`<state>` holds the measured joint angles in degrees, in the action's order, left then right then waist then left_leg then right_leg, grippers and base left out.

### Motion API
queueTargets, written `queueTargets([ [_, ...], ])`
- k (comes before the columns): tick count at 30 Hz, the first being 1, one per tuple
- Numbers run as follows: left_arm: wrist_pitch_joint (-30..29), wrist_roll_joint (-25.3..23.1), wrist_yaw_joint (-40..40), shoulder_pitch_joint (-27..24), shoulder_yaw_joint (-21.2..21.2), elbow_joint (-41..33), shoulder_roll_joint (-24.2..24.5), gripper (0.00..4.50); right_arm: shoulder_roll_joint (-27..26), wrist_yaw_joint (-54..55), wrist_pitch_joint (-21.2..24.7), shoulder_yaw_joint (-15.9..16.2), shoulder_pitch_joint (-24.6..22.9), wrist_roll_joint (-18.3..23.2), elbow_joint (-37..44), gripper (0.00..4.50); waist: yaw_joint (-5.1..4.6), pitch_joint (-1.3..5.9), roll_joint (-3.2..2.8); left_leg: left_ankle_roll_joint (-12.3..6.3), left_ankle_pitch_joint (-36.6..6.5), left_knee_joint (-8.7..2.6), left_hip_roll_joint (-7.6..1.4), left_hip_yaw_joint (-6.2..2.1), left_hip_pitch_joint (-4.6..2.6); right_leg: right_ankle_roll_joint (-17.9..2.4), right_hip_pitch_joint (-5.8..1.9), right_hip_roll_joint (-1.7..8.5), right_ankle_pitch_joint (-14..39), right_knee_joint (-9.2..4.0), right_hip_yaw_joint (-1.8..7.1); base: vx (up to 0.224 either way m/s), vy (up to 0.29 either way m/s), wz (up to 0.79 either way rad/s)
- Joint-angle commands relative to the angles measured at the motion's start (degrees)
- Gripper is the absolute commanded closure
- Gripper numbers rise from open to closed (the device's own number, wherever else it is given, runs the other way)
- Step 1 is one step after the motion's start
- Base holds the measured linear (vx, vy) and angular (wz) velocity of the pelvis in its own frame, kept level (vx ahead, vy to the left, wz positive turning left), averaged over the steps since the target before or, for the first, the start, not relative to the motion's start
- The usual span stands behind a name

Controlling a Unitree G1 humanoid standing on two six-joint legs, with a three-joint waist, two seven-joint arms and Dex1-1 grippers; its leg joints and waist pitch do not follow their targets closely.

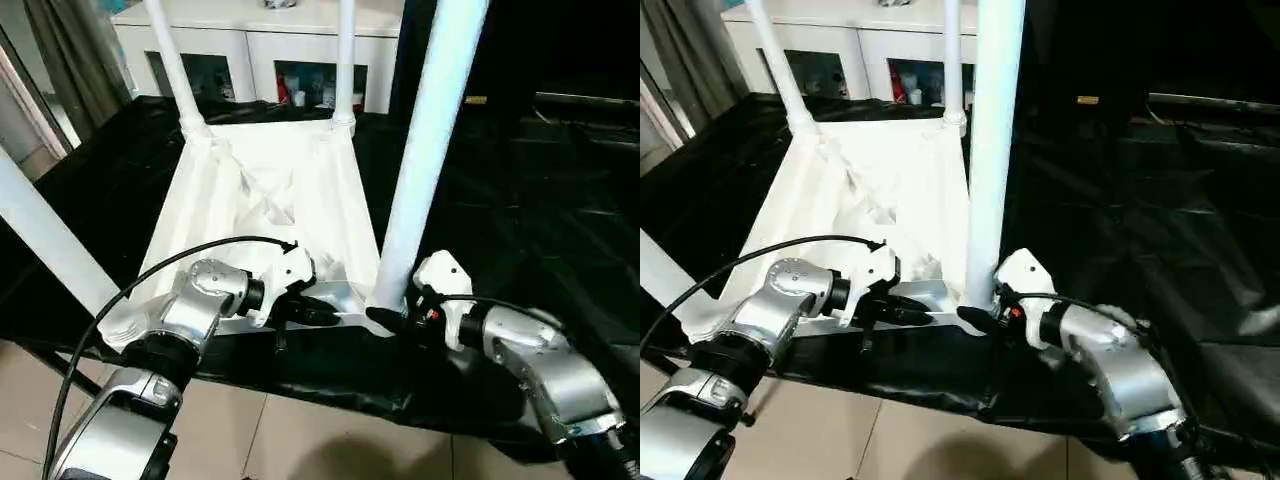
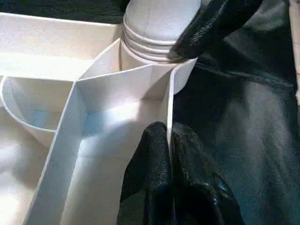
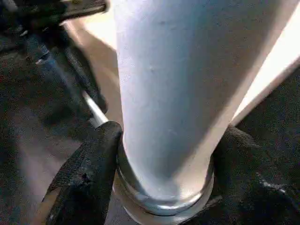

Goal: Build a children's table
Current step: Rotate leg to tighten

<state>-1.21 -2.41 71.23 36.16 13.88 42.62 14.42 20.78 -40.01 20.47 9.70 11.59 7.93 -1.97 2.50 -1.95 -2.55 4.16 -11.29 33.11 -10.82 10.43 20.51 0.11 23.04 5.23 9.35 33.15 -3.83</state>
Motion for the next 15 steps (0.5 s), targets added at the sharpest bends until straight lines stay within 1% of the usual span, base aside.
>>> queueTargets([
  [1, 0.43, 0.99, -2.43, -0.05, -0.56, 0.88, -2.55, 4.5, -2.09, 4.83, 1.15, -0.82, 0.15, -0.78, -2.68, 1.89, 0.01, 2.82, 1.29, -3.77, -10.79, -3.82, -1.76, -0.55, 0.22, -10.81, -2.93, 2.94, 19.13, -4.12, 2.07, 0.0, 0.0, 0.0],
  [2, 0.28, -0.15, -6.66, 0.9, -0.62, 2.49, -4.2, 4.5, -4.35, 9.16, 1.19, -1.43, 0.16, -1.89, -3.74, 1.89, -0.28, 2.68, 0.82, -3.22, -12.35, -3.86, -1.67, -0.54, 0.09, -10.26, -2.57, 2.88, 21.35, -4.38, 2.09, 0.0, 0.0, 0.0],
  [3, 0.06, -1.73, -12.64, 2.4, -0.27, 4.88, -7.52, 4.5, -8.82, 16.56, 2.06, -2.52, 0.39, -3.22, -5.15, 1.9, -0.35, 2.68, 1.09, -2.88, -12.9, -3.92, -1.66, -0.55, -0.16, -9.84, -2.57, 2.84, 22.42, -4.72, 2.04, 0.0, 0.0, 0.0],
  [4, -0.55, -2.23, -15.24, 3.03, -0.11, 5.73, -9.28, 4.5, -10.87, 19.87, 2.48, -2.89, 0.67, -3.89, -5.64, 1.9, -0.62, 2.39, 0.89, -1.88, -14.72, -4.01, -1.47, -0.51, -0.36, -9.03, -2.15, 2.78, 25.66, -5.25, 2.01, 0.0, 0.0, 0.0],
  [5, -0.99, -2.54, -17.54, 3.54, -0.13, 6.34, -10.71, 4.5, -12.66, 23.29, 2.84, -3.5, 1.25, -4.59, -6.37, 1.9, -0.83, 2.5, 1.02, -0.97, -15.41, -4.06, -1.34, -0.73, -0.44, -7.92, -2.4, 2.85, 27.79, -5.38, 1.9, 0.0, 0.0, 0.0],
  [6, -1.3, -2.71, -19.02, 3.86, -0.18, 6.72, -11.58, 4.5, -13.68, 25.39, 3.0, -3.89, 1.65, -5.07, -6.88, 1.9, -0.82, 2.55, 0.96, -0.83, -15.58, -4.13, -1.32, -0.89, -0.44, -7.53, -2.48, 2.88, 28.17, -5.31, 1.85, 0.0, 0.0, 0.0],
  [7, -1.47, -2.89, -20.16, 4.26, -0.11, 7.22, -12.44, 4.5, -14.73, 26.72, 3.24, -4.28, 2.11, -5.0, -7.45, 1.91, -0.78, 2.54, 0.95, -1.29, -15.81, -4.12, -1.27, -0.85, -0.55, -6.87, -2.36, 2.82, 28.65, -5.59, 1.87, 0.0, 0.0, 0.0],
  [8, -1.68, -3.18, -21.66, 4.76, 0.02, 7.83, -13.45, 4.5, -15.92, 28.1, 3.25, -4.65, 2.68, -4.9, -8.09, 1.91, -0.75, 2.6, 0.82, -1.85, -15.56, -4.07, -1.26, -0.84, -0.44, -6.7, -2.34, 2.86, 28.1, -5.59, 1.99, 0.0, 0.0, 0.0],
  [9, -1.95, -3.56, -24.78, 5.72, 0.08, 8.92, -15.12, 4.5, -17.61, 30.69, 2.93, -5.13, 3.8, -5.31, -9.35, 1.91, -0.8, 2.61, 0.89, -2.06, -15.32, -4.1, -1.24, -0.84, -0.34, -6.61, -2.37, 2.82, 27.89, -5.65, 1.96, 0.0, 0.0, 0.0],
  [10, -2.08, -3.61, -25.63, 6.06, 0.08, 9.29, -15.71, 4.5, -18.11, 31.39, 2.85, -5.2, 4.24, -5.44, -9.83, 1.91, -0.93, 2.67, 0.6, -1.92, -15.82, -4.02, -1.07, -0.83, -0.52, -6.49, -2.21, 2.67, 28.06, -5.83, 1.79, 0.0, 0.0, 0.0],
  [11, -2.35, -3.69, -26.92, 6.59, 0.09, 9.81, -16.58, 4.5, -18.67, 32.25, 2.46, -5.12, 4.96, -5.81, -10.61, 1.91, -0.93, 2.67, 0.6, -1.92, -15.82, -4.02, -1.07, -0.83, -0.52, -6.49, -2.21, 2.67, 28.06, -5.83, 1.79, 0.0, 0.0, 0.0],
  [12, -2.21, -3.96, -28.71, 7.12, 0.02, 10.33, -17.26, 4.5, -19.1, 33.44, 1.93, -5.16, 5.62, -6.47, -11.31, 1.91, -0.73, 2.88, 0.32, -2.15, -14.86, -4.0, -1.13, -0.86, -0.46, -6.72, -2.37, 2.7, 26.25, -5.56, 1.92, 0.0, 0.0, 0.0],
  [13, -2.16, -3.81, -28.95, 7.54, -0.07, 10.61, -17.88, 4.5, -19.47, 33.25, 1.35, -5.33, 6.29, -6.09, -12.07, 1.91, -0.85, 2.96, 0.31, -2.38, -13.83, -4.0, -1.13, -0.85, -0.09, -7.57, -2.65, 2.57, 22.83, -5.24, 1.9, 0.0, 0.0, 0.0],
  [14, -1.83, -3.95, -29.35, 8.01, -0.36, 11.31, -18.43, 4.5, -20.11, 33.47, 0.93, -5.73, 6.73, -6.19, -12.65, 1.91, -0.76, 3.13, 0.36, -2.58, -13.19, -3.94, -1.15, -0.87, 0.0, -7.85, -2.84, 2.64, 21.43, -5.04, 1.92, 0.0, 0.0, 0.0],
  [15, -1.22, -4.22, -29.49, 8.27, -0.45, 11.66, -18.64, 4.5, -20.5, 33.25, 0.17, -5.78, 6.98, -6.36, -12.94, 1.91, -0.67, 3.19, 0.22, -2.84, -12.58, -3.87, -1.17, -0.83, 0.0, -8.21, -2.79, 2.69, 20.16, -4.95, 1.98, 0.0, 0.0, 0.0],
])
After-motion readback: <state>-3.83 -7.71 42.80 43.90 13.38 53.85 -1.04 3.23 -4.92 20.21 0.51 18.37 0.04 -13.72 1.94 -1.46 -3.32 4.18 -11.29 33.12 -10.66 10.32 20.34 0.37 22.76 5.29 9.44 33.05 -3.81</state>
